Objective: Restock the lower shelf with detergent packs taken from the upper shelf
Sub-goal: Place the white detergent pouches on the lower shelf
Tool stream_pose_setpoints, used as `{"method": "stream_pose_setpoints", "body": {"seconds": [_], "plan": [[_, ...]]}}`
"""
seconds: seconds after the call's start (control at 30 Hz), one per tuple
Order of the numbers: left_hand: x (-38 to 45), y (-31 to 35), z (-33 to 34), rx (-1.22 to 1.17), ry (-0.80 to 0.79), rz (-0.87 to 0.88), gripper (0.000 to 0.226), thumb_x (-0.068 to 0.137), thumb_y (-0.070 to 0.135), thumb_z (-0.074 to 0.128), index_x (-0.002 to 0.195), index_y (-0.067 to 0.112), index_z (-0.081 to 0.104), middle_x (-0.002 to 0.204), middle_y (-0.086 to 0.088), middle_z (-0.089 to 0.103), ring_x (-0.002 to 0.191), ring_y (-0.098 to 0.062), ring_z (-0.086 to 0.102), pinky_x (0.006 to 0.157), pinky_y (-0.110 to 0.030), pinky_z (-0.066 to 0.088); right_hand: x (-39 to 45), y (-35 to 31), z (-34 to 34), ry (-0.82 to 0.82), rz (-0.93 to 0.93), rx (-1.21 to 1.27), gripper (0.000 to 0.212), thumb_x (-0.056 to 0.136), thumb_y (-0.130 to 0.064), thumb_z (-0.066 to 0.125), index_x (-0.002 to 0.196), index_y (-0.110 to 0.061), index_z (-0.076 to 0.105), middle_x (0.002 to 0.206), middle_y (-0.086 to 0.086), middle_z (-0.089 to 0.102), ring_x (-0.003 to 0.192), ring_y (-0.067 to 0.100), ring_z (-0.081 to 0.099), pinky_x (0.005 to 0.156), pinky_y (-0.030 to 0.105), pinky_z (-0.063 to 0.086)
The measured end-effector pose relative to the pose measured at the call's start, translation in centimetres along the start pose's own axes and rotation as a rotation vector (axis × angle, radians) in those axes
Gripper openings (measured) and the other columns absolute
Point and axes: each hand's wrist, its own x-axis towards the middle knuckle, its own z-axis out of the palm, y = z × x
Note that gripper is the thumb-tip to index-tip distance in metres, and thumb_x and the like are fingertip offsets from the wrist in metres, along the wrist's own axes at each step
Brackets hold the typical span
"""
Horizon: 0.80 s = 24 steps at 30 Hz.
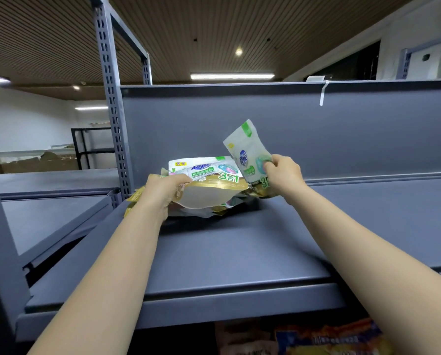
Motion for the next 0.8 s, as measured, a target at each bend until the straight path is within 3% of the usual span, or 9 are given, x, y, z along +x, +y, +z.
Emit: {"method": "stream_pose_setpoints", "body": {"seconds": [0.13,0.27,0.37,0.4,0.47,0.53,0.57,0.67,0.8], "plan": [[-0.8,0.6,-0.6,0.011,-0.106,-0.107,0.055,0.072,-0.007,0.064,0.125,-0.002,0.05,0.103,-0.021,0.064,0.083,-0.029,0.057,0.077,-0.04,0.047,-1.5,0.9,-1.5,0.011,0.039,0.073,0.019,0.093,-0.01,0.038,0.092,-0.016,0.056,0.101,0.006,0.058,0.092,0.028,0.053,0.071,0.03,0.041],[-3.0,0.2,-0.9,-0.049,-0.136,-0.171,0.032,0.071,-0.01,0.056,0.1,0.005,0.059,0.092,-0.015,0.07,0.077,-0.03,0.066,0.076,-0.046,0.055,-3.7,2.1,-2.7,0.099,0.054,0.1,0.025,0.089,-0.004,0.036,0.102,-0.002,0.058,0.098,0.008,0.058,0.092,0.029,0.049,0.069,0.03,0.038],[-4.4,-0.7,-1.3,-0.101,-0.084,-0.164,0.044,0.065,-0.002,0.056,0.108,0.005,0.059,0.097,-0.015,0.061,0.088,-0.027,0.057,0.093,-0.054,0.046,-5.7,2.5,-3.7,0.166,0.027,0.174,0.025,0.088,-0.003,0.035,0.097,-0.005,0.059,0.097,0.004,0.058,0.092,0.026,0.047,0.071,0.028,0.034],[-4.8,-1.0,-1.5,-0.124,-0.055,-0.144,0.036,0.066,0.001,0.054,0.101,0.008,0.059,0.091,-0.011,0.059,0.085,-0.026,0.055,0.09,-0.053,0.047,-6.3,2.6,-4.1,0.186,0.016,0.191,0.023,0.088,-0.003,0.036,0.092,-0.007,0.058,0.096,0.003,0.058,0.092,0.026,0.046,0.072,0.027,0.034],[-6.3,-1.1,-1.7,-0.174,0.011,-0.12,0.011,0.074,0.002,0.049,0.077,0.011,0.054,0.064,-0.003,0.055,0.063,-0.021,0.057,0.067,-0.048,0.055,-7.8,2.7,-4.9,0.227,-0.005,0.226,0.019,0.088,-0.003,0.035,0.086,-0.012,0.053,0.092,0.001,0.056,0.089,0.024,0.045,0.073,0.028,0.035],[-7.6,-1.3,-2.1,-0.232,0.091,-0.077,0.016,0.076,0.002,0.045,0.067,0.014,0.05,0.049,0.002,0.049,0.045,-0.017,0.054,0.048,-0.042,0.055,-9.4,2.7,-5.6,0.278,-0.032,0.279,0.018,0.088,-0.004,0.036,0.081,-0.014,0.049,0.085,0.001,0.056,0.082,0.022,0.046,0.07,0.028,0.035],[-8.5,-1.4,-2.3,-0.267,0.125,-0.057,0.017,0.076,0.002,0.045,0.067,0.015,0.051,0.048,0.002,0.049,0.043,-0.017,0.054,0.046,-0.041,0.055,-10.2,2.7,-6.0,0.307,-0.051,0.301,0.017,0.088,-0.004,0.036,0.077,-0.014,0.047,0.079,0.0,0.054,0.075,0.02,0.045,0.065,0.028,0.033],[-11.3,-1.8,-2.8,-0.378,0.182,-0.021,0.016,0.078,0.002,0.044,0.073,0.014,0.054,0.049,0.001,0.054,0.046,-0.019,0.059,0.05,-0.042,0.057,-13.0,2.5,-7.1,0.383,-0.104,0.34,0.016,0.088,-0.005,0.037,0.075,-0.011,0.043,0.066,-0.006,0.047,0.061,0.007,0.04,0.056,0.029,0.027],[-15.1,-2.3,-3.6,-0.459,0.319,0.069,0.012,0.077,0.004,0.045,0.072,0.014,0.05,0.069,-0.004,0.059,0.062,-0.024,0.062,0.065,-0.041,0.056,-16.8,2.4,-8.6,0.485,-0.158,0.415,0.016,0.089,-0.011,0.04,0.079,-0.011,0.053,0.068,-0.01,0.054,0.065,0.005,0.047,0.06,0.02,0.036]]}}
